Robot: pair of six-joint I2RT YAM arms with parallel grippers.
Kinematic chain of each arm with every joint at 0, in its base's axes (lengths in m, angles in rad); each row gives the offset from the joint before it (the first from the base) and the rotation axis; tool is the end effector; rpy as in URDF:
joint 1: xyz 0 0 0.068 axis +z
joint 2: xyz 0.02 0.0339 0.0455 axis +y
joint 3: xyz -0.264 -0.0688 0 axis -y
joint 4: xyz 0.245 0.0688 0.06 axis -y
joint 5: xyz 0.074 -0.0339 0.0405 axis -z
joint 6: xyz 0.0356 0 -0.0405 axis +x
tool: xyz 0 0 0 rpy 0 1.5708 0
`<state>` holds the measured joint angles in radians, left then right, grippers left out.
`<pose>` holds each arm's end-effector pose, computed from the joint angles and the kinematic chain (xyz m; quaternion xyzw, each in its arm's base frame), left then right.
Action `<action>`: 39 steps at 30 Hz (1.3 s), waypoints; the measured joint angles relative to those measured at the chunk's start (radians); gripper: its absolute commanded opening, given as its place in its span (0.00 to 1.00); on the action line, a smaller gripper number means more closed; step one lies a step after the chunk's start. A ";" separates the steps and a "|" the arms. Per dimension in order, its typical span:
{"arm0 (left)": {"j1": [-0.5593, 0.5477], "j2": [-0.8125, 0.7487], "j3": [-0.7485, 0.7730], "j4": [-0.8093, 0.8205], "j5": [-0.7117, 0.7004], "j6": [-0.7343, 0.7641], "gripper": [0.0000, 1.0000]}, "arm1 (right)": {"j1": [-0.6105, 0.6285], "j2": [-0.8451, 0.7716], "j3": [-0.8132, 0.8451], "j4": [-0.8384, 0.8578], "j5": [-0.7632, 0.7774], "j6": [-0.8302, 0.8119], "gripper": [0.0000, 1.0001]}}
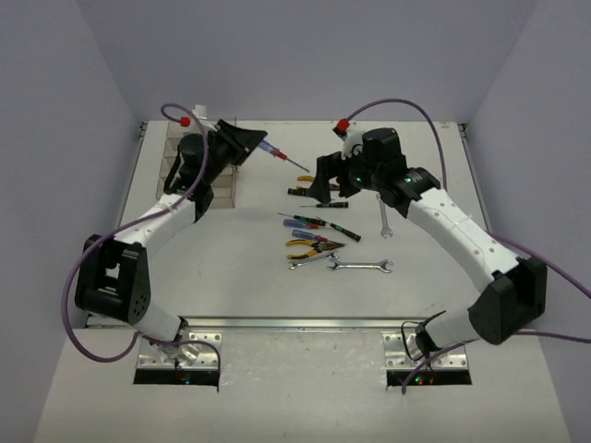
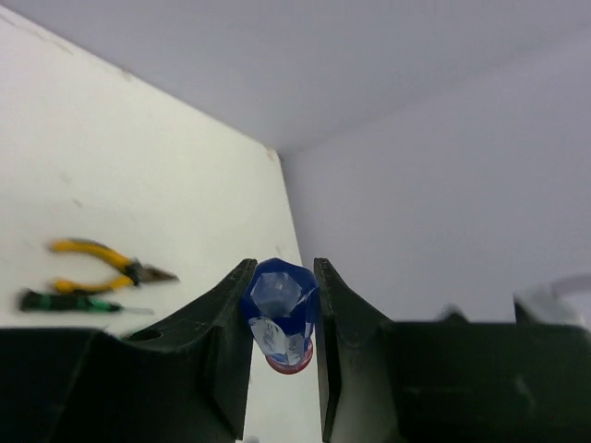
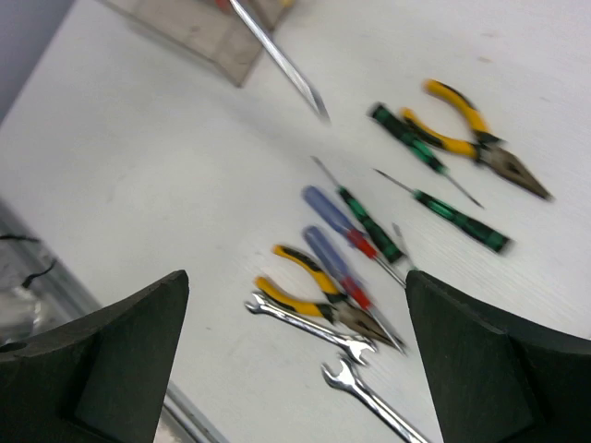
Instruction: Sort the tools into containers
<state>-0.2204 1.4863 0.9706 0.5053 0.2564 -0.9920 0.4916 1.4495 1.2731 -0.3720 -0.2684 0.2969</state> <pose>0.3385 -0.0851 0.3068 -0.1819 0.6870 -0.4722 0.5216 0.2884 0.1651 0.3352 -0.1492 0.8539 0.2940 0.4028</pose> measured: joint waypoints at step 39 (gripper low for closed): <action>0.395 0.648 0.994 -0.809 -0.486 0.071 1.00 | -0.093 -0.072 -0.267 -0.026 0.092 -0.096 0.73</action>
<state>0.1744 2.1347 1.9642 -0.3032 -0.2296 -0.9211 0.3988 1.3778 1.0064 -0.3984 -0.1767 0.2008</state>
